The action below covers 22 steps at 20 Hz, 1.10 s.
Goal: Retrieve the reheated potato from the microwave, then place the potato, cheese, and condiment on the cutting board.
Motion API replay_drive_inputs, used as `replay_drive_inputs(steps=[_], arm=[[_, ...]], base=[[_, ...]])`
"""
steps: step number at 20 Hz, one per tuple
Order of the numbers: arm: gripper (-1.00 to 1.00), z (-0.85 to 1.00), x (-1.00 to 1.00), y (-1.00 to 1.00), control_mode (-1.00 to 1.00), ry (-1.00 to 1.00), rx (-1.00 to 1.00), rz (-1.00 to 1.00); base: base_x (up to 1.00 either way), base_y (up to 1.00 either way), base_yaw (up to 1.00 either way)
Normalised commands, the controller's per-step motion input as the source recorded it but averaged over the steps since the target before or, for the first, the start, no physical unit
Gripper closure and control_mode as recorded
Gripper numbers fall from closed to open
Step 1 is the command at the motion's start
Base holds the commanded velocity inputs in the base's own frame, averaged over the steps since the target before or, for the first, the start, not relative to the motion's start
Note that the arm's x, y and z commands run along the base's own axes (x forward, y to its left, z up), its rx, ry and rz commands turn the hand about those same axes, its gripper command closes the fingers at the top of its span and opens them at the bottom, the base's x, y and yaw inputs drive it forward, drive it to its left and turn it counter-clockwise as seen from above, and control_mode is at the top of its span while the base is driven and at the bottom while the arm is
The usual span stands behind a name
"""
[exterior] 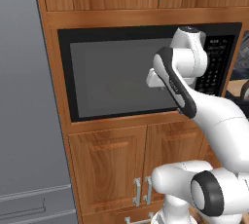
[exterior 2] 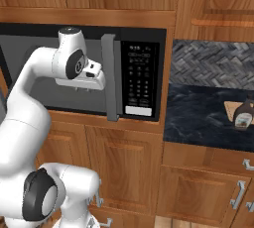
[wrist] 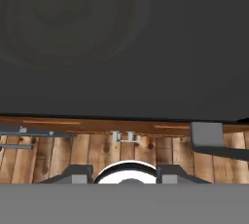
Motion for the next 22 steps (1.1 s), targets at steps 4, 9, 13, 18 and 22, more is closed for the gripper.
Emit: replay_drive_inputs(steps=[4,9,13,18,22], arm=[[-1.0,-0.01,-0.14,-0.03,-1.0,-0.06,0.0,0.0],[-1.0,0.0,-0.33,-0.25,-1.0,-0.1,0.0,0.0],[-1.0,0.04,-0.2,-0.44,-1.0,-0.11,0.03,-0.05],[-1.0,0.1,0.01,-0.47,-1.0,-0.07,0.05,-0.12],[-1.0,0.14,0.02,-0.4,-1.0,-0.18,0.03,-0.03]], base=[[0.0,0.0,0.0],[0.0,0.0,0.0],[0.0,0.0,0.0],[0.0,0.0,0.0],[0.0,0.0,0.0]])
